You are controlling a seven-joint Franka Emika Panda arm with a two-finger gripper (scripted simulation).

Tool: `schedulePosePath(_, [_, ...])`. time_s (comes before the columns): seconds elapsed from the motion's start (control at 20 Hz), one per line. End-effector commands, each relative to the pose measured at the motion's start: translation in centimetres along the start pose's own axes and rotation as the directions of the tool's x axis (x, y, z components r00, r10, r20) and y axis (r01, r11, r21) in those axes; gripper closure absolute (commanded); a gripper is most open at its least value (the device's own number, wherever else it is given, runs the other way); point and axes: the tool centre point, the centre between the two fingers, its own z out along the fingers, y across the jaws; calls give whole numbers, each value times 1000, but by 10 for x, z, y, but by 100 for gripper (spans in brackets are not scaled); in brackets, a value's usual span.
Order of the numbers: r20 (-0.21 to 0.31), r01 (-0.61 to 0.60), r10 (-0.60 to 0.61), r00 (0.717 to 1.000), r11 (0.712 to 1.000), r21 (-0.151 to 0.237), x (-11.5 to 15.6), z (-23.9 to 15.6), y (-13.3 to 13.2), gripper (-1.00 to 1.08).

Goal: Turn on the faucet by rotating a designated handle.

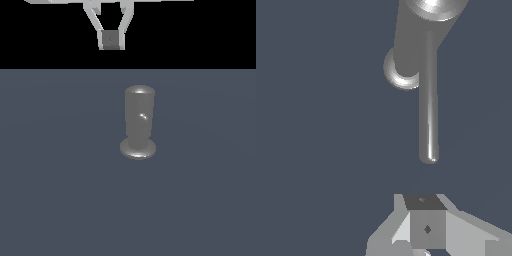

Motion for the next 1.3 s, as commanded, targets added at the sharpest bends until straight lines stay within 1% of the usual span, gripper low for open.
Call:
schedulePosePath(0.0, [2,-8,8,1000,1000,1,3,21,-2,108])
schedulePosePath(0.3, [9,-21,21,1000,1000,4,11,63,-5,108])
schedulePosePath(0.6, [12,-30,30,999,1000,5,16,88,-7,108])
schedulePosePath(0.85, [14,-33,33,999,999,6,19,99,-8,108])
schedulePosePath(1.2, [15,-34,34,999,999,6,19,100,-8,108])
schedulePosePath(1.25, [15,-34,34,999,999,6,20,100,-4,108])
